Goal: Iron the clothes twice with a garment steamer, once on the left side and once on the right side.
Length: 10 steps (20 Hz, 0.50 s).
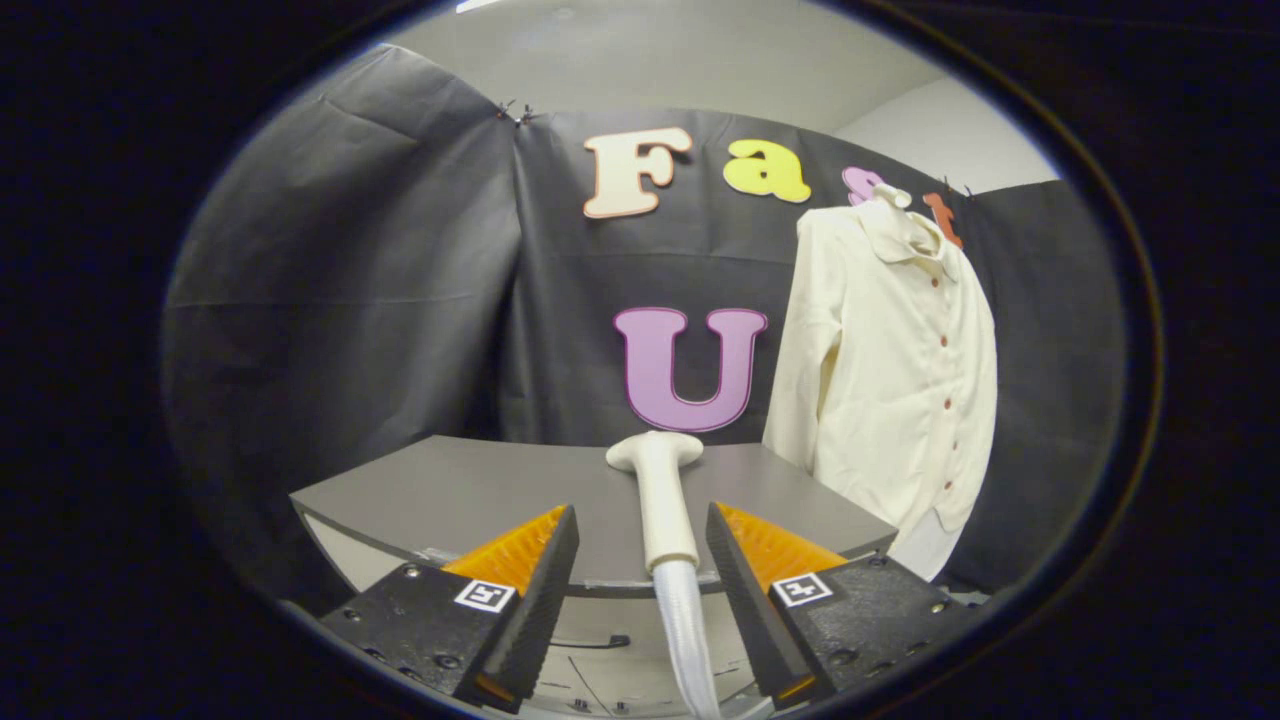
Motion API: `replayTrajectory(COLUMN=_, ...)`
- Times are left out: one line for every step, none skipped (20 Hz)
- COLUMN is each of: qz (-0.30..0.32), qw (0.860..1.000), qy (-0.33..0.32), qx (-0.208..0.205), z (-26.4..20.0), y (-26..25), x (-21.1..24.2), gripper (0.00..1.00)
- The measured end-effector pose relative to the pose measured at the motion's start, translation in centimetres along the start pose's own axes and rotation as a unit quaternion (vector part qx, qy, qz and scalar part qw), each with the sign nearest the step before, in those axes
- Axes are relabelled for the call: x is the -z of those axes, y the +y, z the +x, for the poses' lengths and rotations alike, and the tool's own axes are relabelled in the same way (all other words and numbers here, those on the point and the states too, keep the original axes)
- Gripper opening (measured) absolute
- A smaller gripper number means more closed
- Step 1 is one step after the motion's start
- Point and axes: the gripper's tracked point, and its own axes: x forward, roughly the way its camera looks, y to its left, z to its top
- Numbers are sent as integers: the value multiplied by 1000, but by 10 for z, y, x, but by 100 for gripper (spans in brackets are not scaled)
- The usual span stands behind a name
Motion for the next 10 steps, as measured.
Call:
replayTrajectory(qz=5, qw=1000, qy=10, qx=1, z=9, y=-1, x=6, gripper=79)
replayTrajectory(qz=10, qw=1000, qy=20, qx=3, z=18, y=-3, x=10, gripper=79)
replayTrajectory(qz=13, qw=1000, qy=27, qx=3, z=25, y=-4, x=14, gripper=78)
replayTrajectory(qz=13, qw=999, qy=39, qx=5, z=33, y=-5, x=17, gripper=78)
replayTrajectory(qz=13, qw=999, qy=49, qx=7, z=39, y=-4, x=21, gripper=76)
replayTrajectory(qz=12, qw=998, qy=60, qx=9, z=46, y=-6, x=24, gripper=74)
replayTrajectory(qz=9, qw=997, qy=74, qx=12, z=52, y=-7, x=29, gripper=72)
replayTrajectory(qz=7, qw=996, qy=83, qx=12, z=56, y=-8, x=33, gripper=69)
replayTrajectory(qz=6, qw=996, qy=89, qx=12, z=60, y=-7, x=35, gripper=68)
replayTrajectory(qz=4, qw=996, qy=92, qx=17, z=64, y=-9, x=36, gripper=67)
